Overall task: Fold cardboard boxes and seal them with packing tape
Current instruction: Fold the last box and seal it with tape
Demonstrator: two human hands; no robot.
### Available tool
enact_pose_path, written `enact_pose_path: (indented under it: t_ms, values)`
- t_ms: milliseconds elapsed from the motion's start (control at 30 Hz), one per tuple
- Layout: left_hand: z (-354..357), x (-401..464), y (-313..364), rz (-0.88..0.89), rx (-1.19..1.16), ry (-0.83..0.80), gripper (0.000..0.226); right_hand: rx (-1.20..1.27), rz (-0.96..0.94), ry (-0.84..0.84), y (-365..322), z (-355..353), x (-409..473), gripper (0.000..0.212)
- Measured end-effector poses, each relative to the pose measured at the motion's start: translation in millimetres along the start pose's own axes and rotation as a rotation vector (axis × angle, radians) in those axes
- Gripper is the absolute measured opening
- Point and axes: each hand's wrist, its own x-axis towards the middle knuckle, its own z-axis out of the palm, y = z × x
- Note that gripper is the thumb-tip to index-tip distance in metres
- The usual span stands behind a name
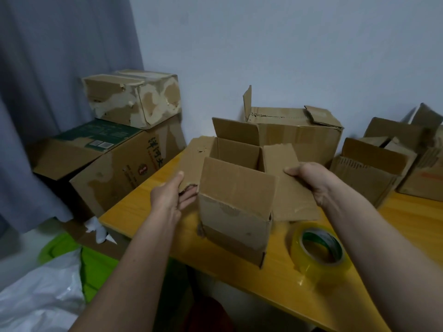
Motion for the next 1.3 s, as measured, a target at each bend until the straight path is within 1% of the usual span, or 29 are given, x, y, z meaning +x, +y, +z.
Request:
enact_pose_path:
  t_ms: [100,200,233,300,333,400,500,600,700,767,833,867,933,967,1067,1167,1200,1267,1300]
  values:
    - [1,0,1,-0.017,-0.075,-0.025,0.040,0.084,0.026,-0.016,5,-1,4,0.008]
    - [-2,0,4,-0.019,-0.194,-0.113,0.028,0.161,0.052,-0.028,11,0,6,0.009]
    - [-2,-2,3,-0.018,-0.178,-0.158,0.024,0.182,0.058,-0.038,13,1,6,0.009]
    - [0,-11,-3,-0.018,-0.005,-0.267,0.017,0.230,0.069,-0.089,18,5,5,0.021]
    - [1,-14,-7,-0.017,0.092,-0.323,0.023,0.258,0.085,-0.113,21,7,5,0.029]
    - [4,-16,-13,-0.040,0.180,-0.407,0.038,0.301,0.123,-0.143,26,12,4,0.036]
    - [-2,-8,-17,-0.120,0.262,-0.476,0.039,0.349,0.174,-0.212,30,14,2,0.026]
    - [-11,1,-20,-0.228,0.296,-0.597,0.051,0.370,0.190,-0.242,28,12,2,0.021]
    - [-12,0,-23,-0.239,0.295,-0.691,0.056,0.308,0.186,-0.242,22,9,3,0.021]
    - [-11,-2,-26,-0.226,0.215,-0.687,0.052,0.291,0.172,-0.273,18,10,2,0.019]
    - [-10,-4,-26,-0.174,0.105,-0.629,0.033,0.309,0.099,-0.323,15,13,1,0.016]
    - [-10,-6,-25,-0.145,0.085,-0.604,0.031,0.325,0.052,-0.352,14,14,1,0.019]
    - [-11,-7,-21,-0.069,0.138,-0.574,0.041,0.341,-0.019,-0.402,11,17,2,0.031]
    - [-13,-6,-19,-0.032,0.197,-0.573,0.047,0.333,-0.045,-0.407,10,19,3,0.034]
    - [-19,-2,-8,0.046,0.321,-0.529,0.045,0.333,-0.071,-0.335,5,21,7,0.030]
    - [-26,-5,8,0.048,0.333,-0.557,0.025,0.397,-0.035,-0.244,0,16,14,0.035]
    - [-30,-7,12,0.032,0.325,-0.587,0.026,0.418,-0.015,-0.212,0,13,16,0.036]
    - [-37,-8,11,-0.018,0.288,-0.633,0.048,0.448,0.050,-0.147,0,10,19,0.034]
    - [-39,-9,8,-0.043,0.268,-0.636,0.047,0.457,0.078,-0.121,2,9,20,0.034]
